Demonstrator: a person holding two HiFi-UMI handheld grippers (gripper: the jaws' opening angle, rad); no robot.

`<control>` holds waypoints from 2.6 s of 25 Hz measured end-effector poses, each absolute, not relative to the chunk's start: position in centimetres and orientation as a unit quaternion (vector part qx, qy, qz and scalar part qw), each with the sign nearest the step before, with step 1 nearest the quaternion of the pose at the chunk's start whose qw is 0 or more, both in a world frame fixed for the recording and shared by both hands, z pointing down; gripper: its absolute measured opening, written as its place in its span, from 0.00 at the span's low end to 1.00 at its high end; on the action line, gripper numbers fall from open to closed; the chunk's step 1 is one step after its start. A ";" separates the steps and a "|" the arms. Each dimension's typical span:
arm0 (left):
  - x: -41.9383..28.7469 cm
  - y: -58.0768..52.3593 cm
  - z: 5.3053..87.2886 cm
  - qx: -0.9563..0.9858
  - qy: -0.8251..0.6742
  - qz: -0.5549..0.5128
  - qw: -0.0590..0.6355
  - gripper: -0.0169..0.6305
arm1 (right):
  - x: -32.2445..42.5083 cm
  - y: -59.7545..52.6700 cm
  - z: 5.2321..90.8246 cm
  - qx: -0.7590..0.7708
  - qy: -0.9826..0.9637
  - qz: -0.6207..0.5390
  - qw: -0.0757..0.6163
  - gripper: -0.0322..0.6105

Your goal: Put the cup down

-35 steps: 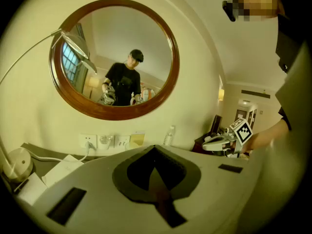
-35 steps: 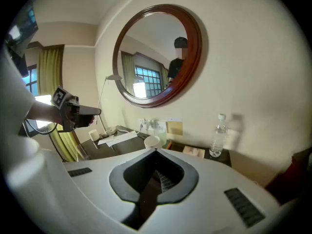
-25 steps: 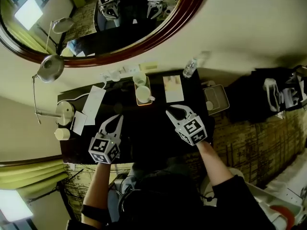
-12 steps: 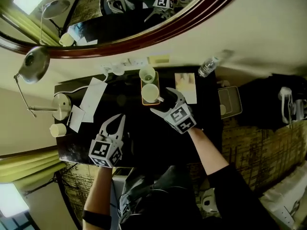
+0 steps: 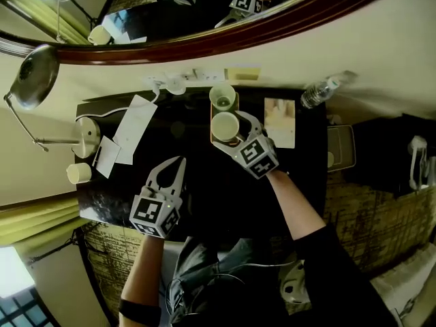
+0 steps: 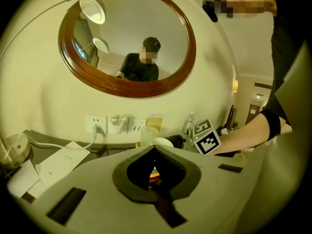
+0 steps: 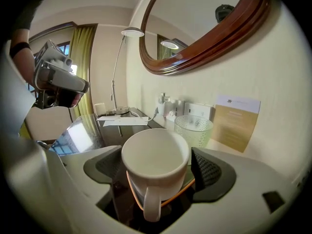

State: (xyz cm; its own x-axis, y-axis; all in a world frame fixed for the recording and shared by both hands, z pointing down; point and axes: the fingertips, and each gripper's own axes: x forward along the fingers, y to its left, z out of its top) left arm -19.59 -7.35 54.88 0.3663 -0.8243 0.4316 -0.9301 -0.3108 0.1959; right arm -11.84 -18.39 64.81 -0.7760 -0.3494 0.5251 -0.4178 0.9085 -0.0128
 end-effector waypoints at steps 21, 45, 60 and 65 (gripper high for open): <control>-14.4 -6.5 52.2 0.847 -0.475 0.127 0.201 0.03 | -2.6 -14.4 61.6 0.329 -0.907 0.085 0.249 0.70; -9.8 -5.5 49.7 0.899 -0.365 0.168 0.175 0.03 | 10.8 -6.3 67.3 0.569 -0.762 0.183 0.249 0.71; -8.1 -4.2 48.4 0.901 -0.365 0.157 0.174 0.03 | 11.3 -4.9 65.4 0.538 -0.778 0.175 0.273 0.77; -8.5 -4.0 47.2 0.896 -0.381 0.140 0.179 0.03 | 10.2 -3.8 60.3 0.484 -0.817 0.160 0.269 0.68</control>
State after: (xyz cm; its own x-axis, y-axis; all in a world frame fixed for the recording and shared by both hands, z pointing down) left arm -8.53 -4.04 47.18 0.6710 -0.6323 0.3873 -0.7326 -0.6458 0.2149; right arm 10.16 -3.80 60.30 -0.3866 -0.7058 0.5937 -0.8774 0.4798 -0.0009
